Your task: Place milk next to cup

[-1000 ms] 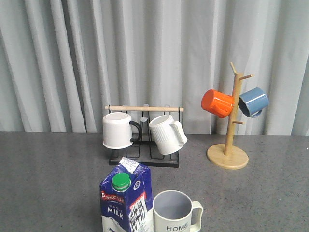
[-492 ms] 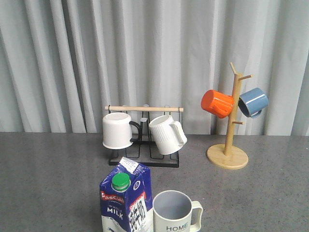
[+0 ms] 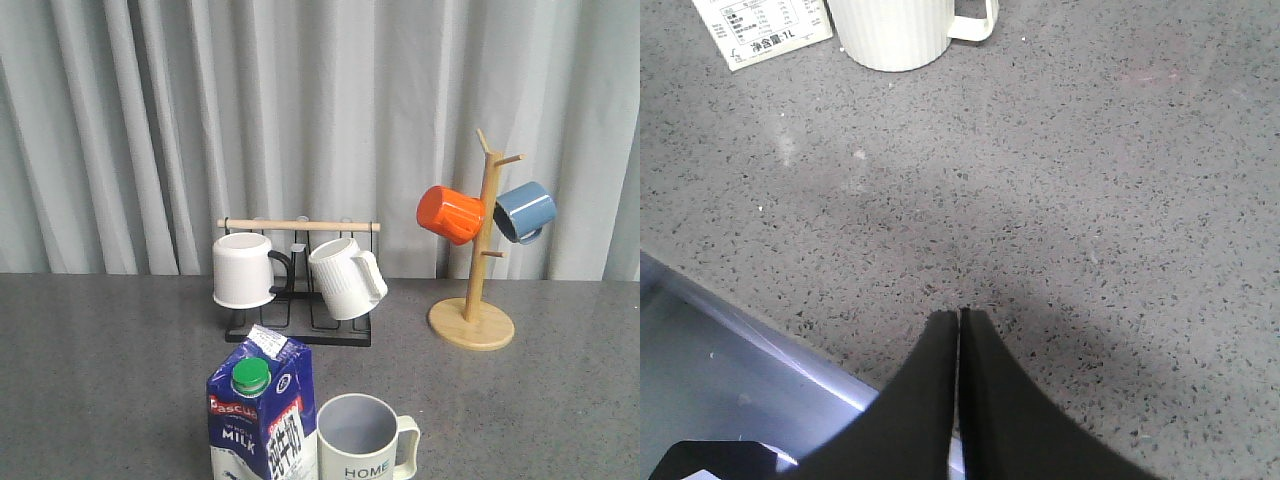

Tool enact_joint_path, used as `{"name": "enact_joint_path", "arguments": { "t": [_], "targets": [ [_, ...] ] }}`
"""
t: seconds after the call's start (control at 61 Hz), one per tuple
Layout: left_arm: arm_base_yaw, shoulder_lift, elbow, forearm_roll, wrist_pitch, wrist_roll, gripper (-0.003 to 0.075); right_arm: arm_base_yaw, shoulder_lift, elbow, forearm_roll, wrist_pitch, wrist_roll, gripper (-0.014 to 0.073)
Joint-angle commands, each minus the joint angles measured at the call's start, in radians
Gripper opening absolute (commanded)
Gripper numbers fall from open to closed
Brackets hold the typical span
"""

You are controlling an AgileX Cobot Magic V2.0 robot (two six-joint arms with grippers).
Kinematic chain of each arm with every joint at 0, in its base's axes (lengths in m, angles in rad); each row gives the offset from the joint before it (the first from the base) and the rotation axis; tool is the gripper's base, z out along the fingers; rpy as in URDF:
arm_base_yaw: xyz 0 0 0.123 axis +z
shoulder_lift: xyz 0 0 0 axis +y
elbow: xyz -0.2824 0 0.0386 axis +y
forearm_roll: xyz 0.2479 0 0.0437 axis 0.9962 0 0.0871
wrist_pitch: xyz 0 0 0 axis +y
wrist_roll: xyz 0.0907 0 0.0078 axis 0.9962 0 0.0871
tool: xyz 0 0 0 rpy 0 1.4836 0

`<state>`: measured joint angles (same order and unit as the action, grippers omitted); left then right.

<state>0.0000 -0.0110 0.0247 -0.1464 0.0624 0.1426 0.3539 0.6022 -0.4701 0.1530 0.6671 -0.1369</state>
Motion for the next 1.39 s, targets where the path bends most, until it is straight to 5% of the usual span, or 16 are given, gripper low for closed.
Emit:
{"name": "enact_joint_path", "arguments": {
  "t": [0.0,0.525,0.721,0.902,1.049,1.377],
  "targets": [
    [0.001,-0.013,0.021,-0.002,-0.068,-0.002,-0.0008,-0.002,0.003,-0.028,0.001,-0.056,0.002,-0.0005],
    [0.001,-0.013,0.021,-0.002,-0.062,-0.002,-0.0007,-0.002,0.004,-0.028,-0.012,-0.056,0.002,-0.0005],
    [0.001,-0.013,0.021,-0.002,-0.062,-0.002,-0.0007,-0.003,-0.053,0.021,-0.188,-0.113,0.027,-0.0005],
    [0.001,-0.013,0.021,-0.002,-0.062,-0.002,-0.0007,-0.01,-0.193,0.205,-0.384,-0.356,0.246,-0.0005],
    [0.001,-0.013,0.021,-0.002,-0.062,-0.002,-0.0007,-0.125,-0.324,0.326,-0.445,-0.485,0.429,-0.0005],
    [0.001,-0.013,0.021,-0.002,-0.062,-0.002,-0.0007,-0.347,-0.594,0.47,-0.444,-0.609,0.469,-0.0005]
  ]
}}
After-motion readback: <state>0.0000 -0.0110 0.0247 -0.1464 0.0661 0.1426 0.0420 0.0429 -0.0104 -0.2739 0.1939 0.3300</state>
